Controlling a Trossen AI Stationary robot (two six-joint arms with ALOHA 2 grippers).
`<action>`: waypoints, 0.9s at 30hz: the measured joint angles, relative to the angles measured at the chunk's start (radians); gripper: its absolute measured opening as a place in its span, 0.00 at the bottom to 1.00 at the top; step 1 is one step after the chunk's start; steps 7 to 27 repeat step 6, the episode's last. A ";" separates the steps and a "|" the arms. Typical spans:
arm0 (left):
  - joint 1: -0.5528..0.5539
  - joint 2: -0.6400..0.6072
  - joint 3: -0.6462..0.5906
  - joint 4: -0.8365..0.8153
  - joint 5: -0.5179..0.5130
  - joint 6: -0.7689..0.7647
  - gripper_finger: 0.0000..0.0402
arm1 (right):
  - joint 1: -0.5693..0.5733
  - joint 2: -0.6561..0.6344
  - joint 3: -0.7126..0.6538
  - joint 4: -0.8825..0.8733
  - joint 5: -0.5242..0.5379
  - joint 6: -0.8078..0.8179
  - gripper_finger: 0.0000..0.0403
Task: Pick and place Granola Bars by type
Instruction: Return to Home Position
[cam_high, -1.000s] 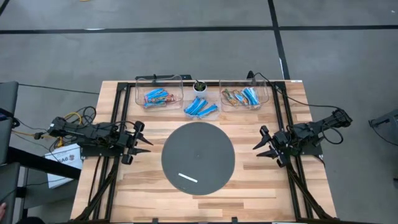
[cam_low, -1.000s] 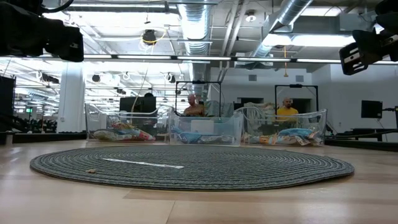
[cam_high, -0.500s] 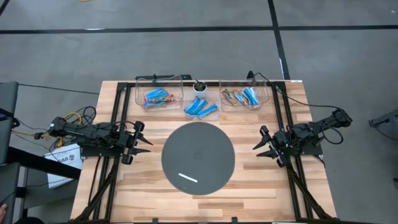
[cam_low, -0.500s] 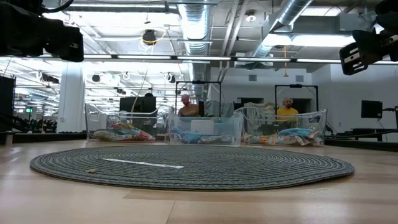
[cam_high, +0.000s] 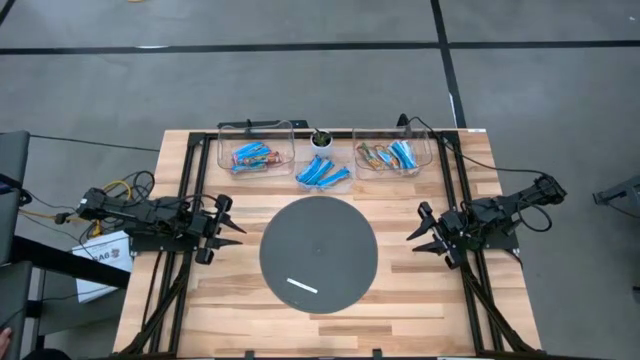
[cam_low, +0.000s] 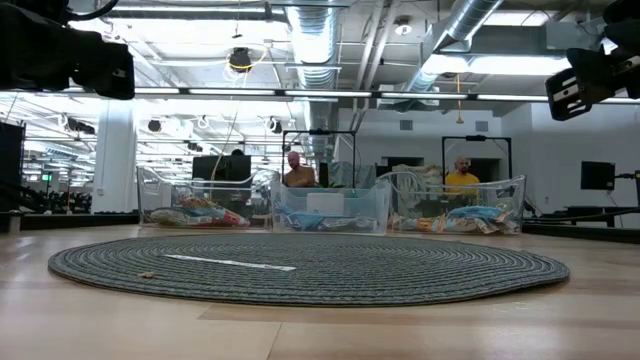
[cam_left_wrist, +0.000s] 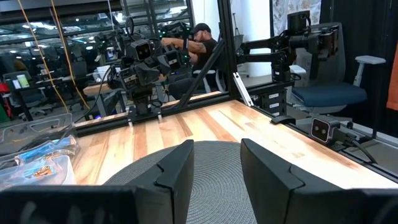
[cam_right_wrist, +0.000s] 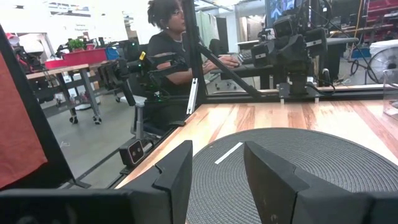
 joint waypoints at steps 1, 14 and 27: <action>0.000 0.000 0.000 0.000 0.000 0.000 0.31 | 0.000 0.000 0.000 0.000 0.000 0.000 0.34; 0.000 0.000 0.000 0.000 0.000 0.000 0.31 | 0.000 0.000 0.000 0.000 0.000 0.000 0.35; 0.000 0.000 0.000 0.000 0.000 0.000 0.31 | 0.000 0.000 0.000 0.000 0.000 0.000 0.35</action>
